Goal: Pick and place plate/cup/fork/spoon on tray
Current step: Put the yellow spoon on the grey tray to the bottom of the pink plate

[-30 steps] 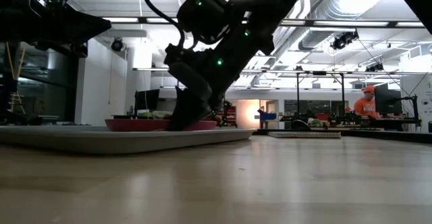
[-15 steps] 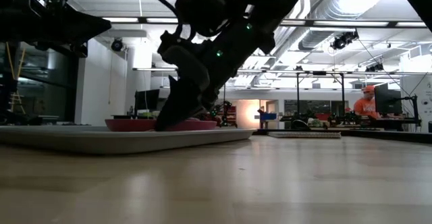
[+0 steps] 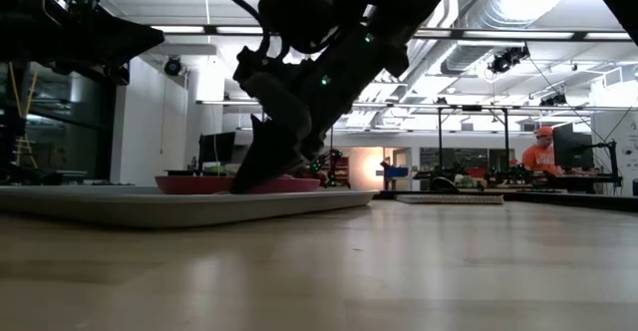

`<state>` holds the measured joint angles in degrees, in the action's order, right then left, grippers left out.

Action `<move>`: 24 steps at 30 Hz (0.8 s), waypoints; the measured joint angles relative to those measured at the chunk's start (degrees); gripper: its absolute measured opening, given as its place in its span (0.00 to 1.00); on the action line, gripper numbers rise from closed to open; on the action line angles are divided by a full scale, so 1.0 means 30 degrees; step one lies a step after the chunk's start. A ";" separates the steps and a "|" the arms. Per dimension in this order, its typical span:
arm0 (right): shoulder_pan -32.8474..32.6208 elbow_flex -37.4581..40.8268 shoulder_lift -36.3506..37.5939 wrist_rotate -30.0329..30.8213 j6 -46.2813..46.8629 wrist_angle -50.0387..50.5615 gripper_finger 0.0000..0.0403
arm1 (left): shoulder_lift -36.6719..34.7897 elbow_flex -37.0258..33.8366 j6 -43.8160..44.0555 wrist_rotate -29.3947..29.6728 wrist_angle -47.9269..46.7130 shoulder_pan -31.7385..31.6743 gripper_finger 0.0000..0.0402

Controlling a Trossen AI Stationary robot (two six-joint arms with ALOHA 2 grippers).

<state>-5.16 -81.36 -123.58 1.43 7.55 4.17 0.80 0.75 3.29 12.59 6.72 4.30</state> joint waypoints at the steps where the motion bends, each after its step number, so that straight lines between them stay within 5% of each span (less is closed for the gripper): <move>1: 0.0033 0.0000 0.0003 0.0387 -0.0015 0.0088 0.00 | 0.0000 0.0000 0.0014 -0.0004 0.0000 0.0007 0.01; 24: 0.0166 0.0000 0.0039 -0.0275 -0.0395 -0.1751 0.00 | 0.0000 0.0000 -0.0001 -0.0004 -0.0007 0.0002 0.01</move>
<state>-4.67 -81.36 -123.46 0.60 6.37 -1.08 0.80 0.75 3.29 12.58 6.70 4.30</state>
